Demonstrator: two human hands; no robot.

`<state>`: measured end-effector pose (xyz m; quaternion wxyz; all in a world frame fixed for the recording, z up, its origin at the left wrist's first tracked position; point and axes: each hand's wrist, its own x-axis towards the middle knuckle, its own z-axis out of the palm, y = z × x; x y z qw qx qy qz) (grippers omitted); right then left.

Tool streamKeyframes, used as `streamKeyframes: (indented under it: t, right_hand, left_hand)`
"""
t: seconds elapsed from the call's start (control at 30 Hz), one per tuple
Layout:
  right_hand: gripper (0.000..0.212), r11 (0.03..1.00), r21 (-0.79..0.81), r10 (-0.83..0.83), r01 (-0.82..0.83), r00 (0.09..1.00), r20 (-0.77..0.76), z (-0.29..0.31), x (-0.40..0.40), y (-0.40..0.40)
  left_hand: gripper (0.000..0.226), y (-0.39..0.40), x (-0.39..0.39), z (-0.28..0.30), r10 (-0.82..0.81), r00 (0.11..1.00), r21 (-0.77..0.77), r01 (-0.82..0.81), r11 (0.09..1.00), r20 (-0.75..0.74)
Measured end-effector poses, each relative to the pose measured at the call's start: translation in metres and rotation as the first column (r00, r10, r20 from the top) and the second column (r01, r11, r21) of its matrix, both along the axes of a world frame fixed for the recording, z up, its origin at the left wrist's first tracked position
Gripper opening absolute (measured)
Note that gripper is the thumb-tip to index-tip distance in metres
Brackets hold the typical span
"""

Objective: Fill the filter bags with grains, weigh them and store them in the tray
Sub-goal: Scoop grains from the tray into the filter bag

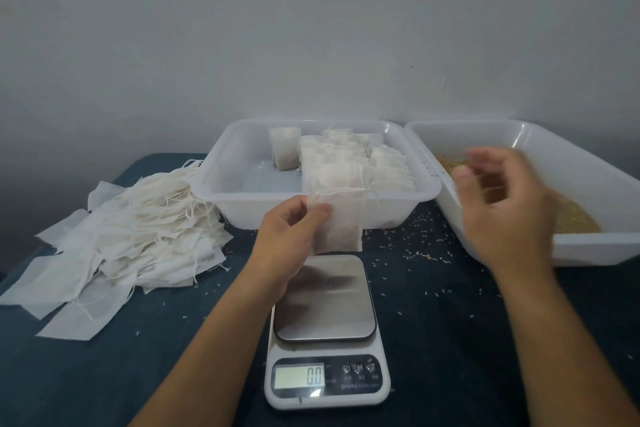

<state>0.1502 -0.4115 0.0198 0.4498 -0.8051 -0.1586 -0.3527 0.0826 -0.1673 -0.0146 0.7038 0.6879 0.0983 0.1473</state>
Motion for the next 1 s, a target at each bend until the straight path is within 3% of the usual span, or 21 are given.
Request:
streamKeyframes:
  t: [0.07,0.17,0.3,0.4,0.63,0.67,0.73,0.8,0.93,1.0]
  right_hand:
    - [0.037,0.95,0.041,0.309,-0.309,0.915,-0.261,-0.009,-0.013,0.026]
    - [0.045,0.864,0.031,0.447,-0.503,0.736,-0.508,-0.028,-0.019,0.05]
    - [0.02,0.851,0.149,0.507,-0.503,0.713,-0.485,-0.037,-0.021,0.061]
    - [0.01,0.842,0.132,0.521,-0.523,0.727,-0.447,-0.04,-0.023,0.062]
    - [0.008,0.771,0.071,0.538,-0.633,0.587,-0.605,-0.046,-0.025,0.061]
    - [0.007,0.769,0.029,0.512,-0.638,0.587,-0.627,-0.047,-0.025,0.061]
    - [0.008,0.768,-0.082,0.443,-0.635,0.62,-0.648,-0.049,-0.025,0.062]
    - [0.011,0.769,-0.166,0.388,-0.617,0.657,-0.646,-0.051,-0.023,0.062]
    - [0.015,0.758,-0.222,0.358,-0.613,0.676,-0.645,-0.053,-0.011,0.056]
    - [0.018,0.812,-0.206,0.323,-0.546,0.715,-0.62,-0.056,-0.003,0.051]
  left_hand:
    - [0.016,0.0,-0.001,0.0,-0.001,1.0,0.016,0.001,1.0,-0.003]
    - [0.018,0.001,-0.002,0.0,-0.01,1.0,0.014,0.01,1.0,0.011]
    - [0.014,0.007,-0.004,0.0,-0.054,0.998,0.035,0.053,0.998,0.02]
    - [0.01,0.015,-0.009,-0.002,-0.117,0.993,0.091,0.116,0.989,0.004]
    - [0.01,0.035,-0.029,-0.015,-0.21,0.968,0.261,0.24,0.935,-0.137]
    - [0.003,0.037,-0.03,-0.017,-0.202,0.968,0.338,0.242,0.91,-0.149]
    - [0.01,0.04,-0.029,-0.022,-0.14,0.979,0.552,0.197,0.81,-0.145]
    - [0.013,0.042,-0.027,-0.024,-0.086,0.988,0.666,0.151,0.731,-0.13]
    - [0.017,0.05,-0.023,-0.03,-0.066,0.994,0.637,0.104,0.764,-0.082]
    - [0.017,0.054,-0.021,-0.032,-0.014,0.998,0.579,0.046,0.814,-0.058]
